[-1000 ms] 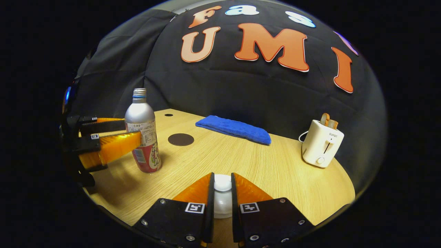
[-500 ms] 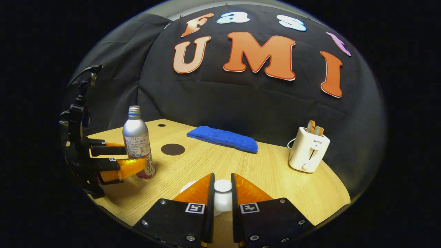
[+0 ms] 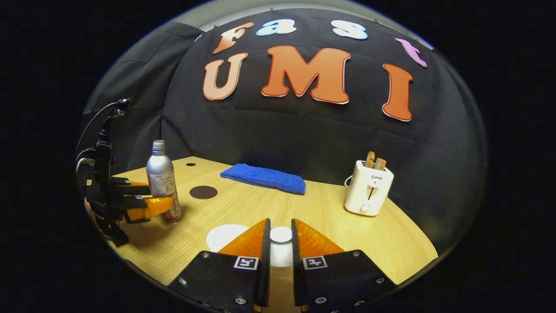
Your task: Open the teacup lid with one hand, grasp the water bottle and pour water into the teacup with the other hand; after pouring, place the water bottle on the coaster and then close the teacup lid.
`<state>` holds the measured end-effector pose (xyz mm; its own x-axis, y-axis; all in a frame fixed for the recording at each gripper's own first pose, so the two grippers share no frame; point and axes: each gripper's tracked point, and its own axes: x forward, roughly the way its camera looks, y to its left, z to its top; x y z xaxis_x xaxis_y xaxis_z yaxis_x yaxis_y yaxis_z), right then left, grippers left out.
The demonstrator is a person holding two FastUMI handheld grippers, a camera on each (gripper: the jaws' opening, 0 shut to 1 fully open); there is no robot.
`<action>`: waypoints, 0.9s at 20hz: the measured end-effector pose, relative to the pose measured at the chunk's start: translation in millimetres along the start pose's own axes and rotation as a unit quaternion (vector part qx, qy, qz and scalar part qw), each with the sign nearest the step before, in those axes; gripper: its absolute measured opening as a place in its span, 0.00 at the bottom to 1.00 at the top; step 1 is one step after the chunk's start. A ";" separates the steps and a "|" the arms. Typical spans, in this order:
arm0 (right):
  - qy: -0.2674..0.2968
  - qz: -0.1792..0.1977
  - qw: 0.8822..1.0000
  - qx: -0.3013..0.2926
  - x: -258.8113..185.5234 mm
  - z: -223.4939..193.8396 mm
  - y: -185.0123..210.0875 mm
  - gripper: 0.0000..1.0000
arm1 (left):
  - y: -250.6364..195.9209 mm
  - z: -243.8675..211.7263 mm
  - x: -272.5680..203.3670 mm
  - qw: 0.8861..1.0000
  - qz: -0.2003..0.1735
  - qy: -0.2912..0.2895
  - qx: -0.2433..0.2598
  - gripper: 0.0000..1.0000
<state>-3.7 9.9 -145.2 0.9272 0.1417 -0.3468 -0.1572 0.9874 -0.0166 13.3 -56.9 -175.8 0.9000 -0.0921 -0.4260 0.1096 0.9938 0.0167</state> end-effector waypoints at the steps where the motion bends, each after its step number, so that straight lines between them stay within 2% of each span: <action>1: -0.003 -0.004 1.000 0.002 -1.5 1.2 -4.4 0.23 | 1.8 6.1 -0.3 1.000 0.006 -0.005 0.017 0.84; 3: -0.008 -0.009 1.000 0.006 -6.5 1.9 -11.0 0.23 | 7.0 18.1 -1.6 0.998 0.023 -0.016 0.059 0.81; 5: -0.011 -0.015 1.000 0.009 -10.2 3.6 -16.9 0.23 | 8.8 23.6 -2.1 0.994 0.036 -0.021 0.104 0.84; 8: -0.017 -0.022 1.000 0.013 -17.2 4.4 -26.3 0.22 | 5.9 32.9 -6.0 0.981 0.047 -0.029 0.184 0.81; 11: -0.021 -0.032 0.999 0.018 -22.5 4.8 -37.2 0.23 | -1.2 40.1 2.6 0.965 0.058 -0.038 0.252 0.81; 12: -0.022 -0.035 0.999 0.021 -24.6 5.5 -40.9 0.23 | -6.7 40.5 5.7 0.958 0.057 -0.040 0.278 0.87; 15: -0.025 -0.043 0.998 0.030 -29.1 3.2 -50.2 0.23 | -14.4 42.4 1.3 0.935 0.063 -0.052 0.346 0.80; 16: -0.025 -0.046 0.998 0.031 -31.1 2.6 -53.3 0.23 | -15.4 42.4 -2.2 0.928 0.062 -0.053 0.365 0.87; 18: -0.026 -0.053 0.998 0.031 -35.1 0.7 -60.4 0.23 | -17.0 42.3 -3.5 0.914 0.065 -0.052 0.398 0.83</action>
<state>-26.6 -54.7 -131.4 0.9543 0.0387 -0.2963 -0.0379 0.9992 0.0085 26.1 -76.1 -136.4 0.9578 -0.0234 -0.2864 0.2343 0.6406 0.7313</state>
